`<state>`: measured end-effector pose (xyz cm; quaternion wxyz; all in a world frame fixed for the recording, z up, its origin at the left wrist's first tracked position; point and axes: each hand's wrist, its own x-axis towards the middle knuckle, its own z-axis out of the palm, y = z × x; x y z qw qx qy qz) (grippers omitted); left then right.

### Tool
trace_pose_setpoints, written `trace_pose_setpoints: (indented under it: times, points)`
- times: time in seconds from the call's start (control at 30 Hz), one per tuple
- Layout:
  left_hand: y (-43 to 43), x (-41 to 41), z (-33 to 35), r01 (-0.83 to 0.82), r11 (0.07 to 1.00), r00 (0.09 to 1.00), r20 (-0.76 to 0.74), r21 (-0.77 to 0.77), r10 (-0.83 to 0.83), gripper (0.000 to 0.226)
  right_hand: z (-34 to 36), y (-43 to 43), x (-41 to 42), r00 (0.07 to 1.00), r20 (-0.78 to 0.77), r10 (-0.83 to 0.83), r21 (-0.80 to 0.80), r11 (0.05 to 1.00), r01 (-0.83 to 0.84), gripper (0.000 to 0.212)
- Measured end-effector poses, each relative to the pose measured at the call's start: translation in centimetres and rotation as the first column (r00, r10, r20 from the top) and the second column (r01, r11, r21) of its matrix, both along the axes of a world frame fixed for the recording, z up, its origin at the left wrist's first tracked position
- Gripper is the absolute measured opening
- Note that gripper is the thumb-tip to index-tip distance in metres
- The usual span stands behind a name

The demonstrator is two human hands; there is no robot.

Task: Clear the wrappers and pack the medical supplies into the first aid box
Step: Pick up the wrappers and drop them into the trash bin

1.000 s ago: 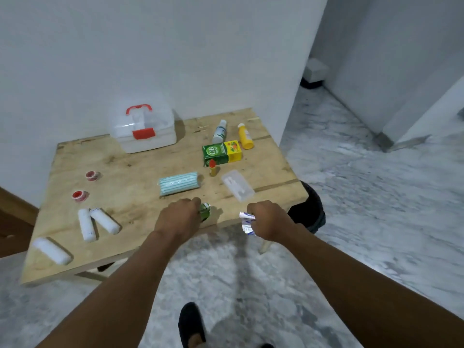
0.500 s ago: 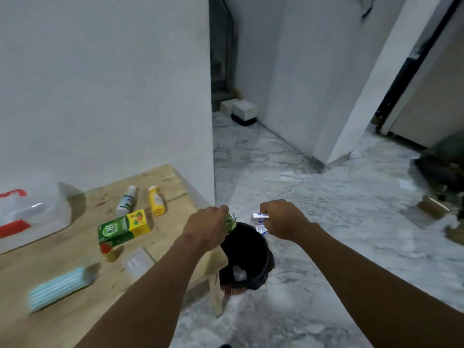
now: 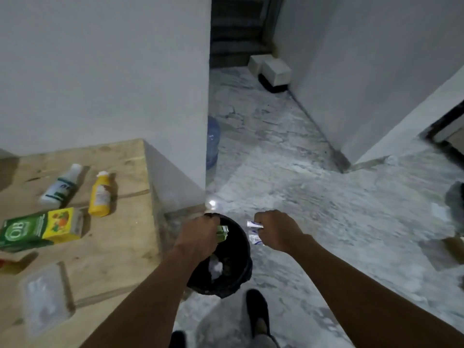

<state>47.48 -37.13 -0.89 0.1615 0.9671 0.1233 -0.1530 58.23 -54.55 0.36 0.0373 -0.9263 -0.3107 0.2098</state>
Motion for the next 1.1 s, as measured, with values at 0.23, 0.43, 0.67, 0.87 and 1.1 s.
trace_pose_setpoints:
  times: [0.23,0.43,0.67,0.87,1.1]
  points:
    - [-2.9,3.0,-10.3,-0.288,0.957,0.932,-0.241,-0.046,0.269,0.027,-11.8,1.0,5.4,0.953,-0.196,0.230,-0.043,0.969,-0.243,0.023]
    - [-3.4,3.9,-24.9,-0.362,0.932,0.874,-0.335,0.036,0.352,0.022,-26.5,1.8,7.5,0.920,-0.280,0.274,-0.062,0.951,-0.302,0.021]
    - [-2.1,4.5,-42.5,-0.320,0.943,0.902,-0.278,0.086,0.331,0.020,-44.3,4.6,8.2,0.873,-0.316,0.372,-0.065,0.910,-0.410,0.023]
    - [-0.2,5.0,-52.0,-0.247,0.960,0.907,-0.315,0.136,0.278,0.020,-53.8,6.8,8.0,0.861,-0.323,0.392,-0.110,0.888,-0.445,0.034]
    - [-0.1,4.5,-56.1,-0.273,0.960,0.909,-0.310,0.066,0.280,0.047,-56.6,6.9,7.5,0.852,-0.341,0.397,-0.144,0.874,-0.465,0.036]
